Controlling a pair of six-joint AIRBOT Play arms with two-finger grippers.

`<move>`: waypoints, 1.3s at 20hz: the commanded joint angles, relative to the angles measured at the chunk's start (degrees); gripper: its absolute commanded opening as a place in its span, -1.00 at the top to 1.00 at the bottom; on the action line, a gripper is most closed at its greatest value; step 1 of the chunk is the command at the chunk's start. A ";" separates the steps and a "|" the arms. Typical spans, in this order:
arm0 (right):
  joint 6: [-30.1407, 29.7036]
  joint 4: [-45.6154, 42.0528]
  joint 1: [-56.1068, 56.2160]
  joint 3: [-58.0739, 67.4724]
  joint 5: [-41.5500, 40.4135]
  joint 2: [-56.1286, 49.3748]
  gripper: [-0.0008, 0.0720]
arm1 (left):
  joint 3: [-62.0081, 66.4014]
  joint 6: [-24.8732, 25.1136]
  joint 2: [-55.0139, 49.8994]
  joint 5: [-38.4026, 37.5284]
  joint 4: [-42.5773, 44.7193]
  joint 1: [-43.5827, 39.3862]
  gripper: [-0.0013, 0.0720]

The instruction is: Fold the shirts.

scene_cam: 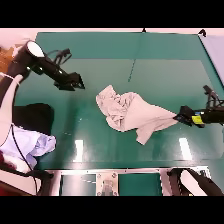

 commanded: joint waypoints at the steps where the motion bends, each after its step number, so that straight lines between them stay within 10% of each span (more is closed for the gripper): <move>1: 0.22 -0.90 -5.18 -1.55 -1.09 -1.60 0.94 | -8.83 2.23 -0.02 4.46 -5.09 -2.51 -1.00; 13: -0.20 0.09 -4.07 -2.54 -3.06 -3.93 0.94 | -22.73 3.82 -0.44 37.33 -7.26 -12.17 -0.97; 15: -0.22 0.09 -4.07 -2.54 -4.15 -3.93 0.94 | -22.73 3.76 -0.44 39.45 -6.38 -12.17 -0.07; 20: -1.29 1.81 -4.07 -2.54 -5.18 -3.93 0.94 | -22.73 3.82 -3.19 38.84 -8.55 -12.48 -0.01; 21: -1.29 1.81 -4.07 -2.54 -5.49 -3.93 0.94 | -22.73 3.89 -3.30 38.93 -10.25 -12.48 0.08; 22: -1.27 1.84 -4.07 -2.54 -5.73 -3.93 0.94 | -22.51 5.11 -3.28 38.77 -12.41 -12.48 0.81; 26: -1.27 4.39 -4.11 -1.40 -5.57 -3.93 0.94 | -15.91 8.76 -1.40 26.21 -11.87 -10.32 0.91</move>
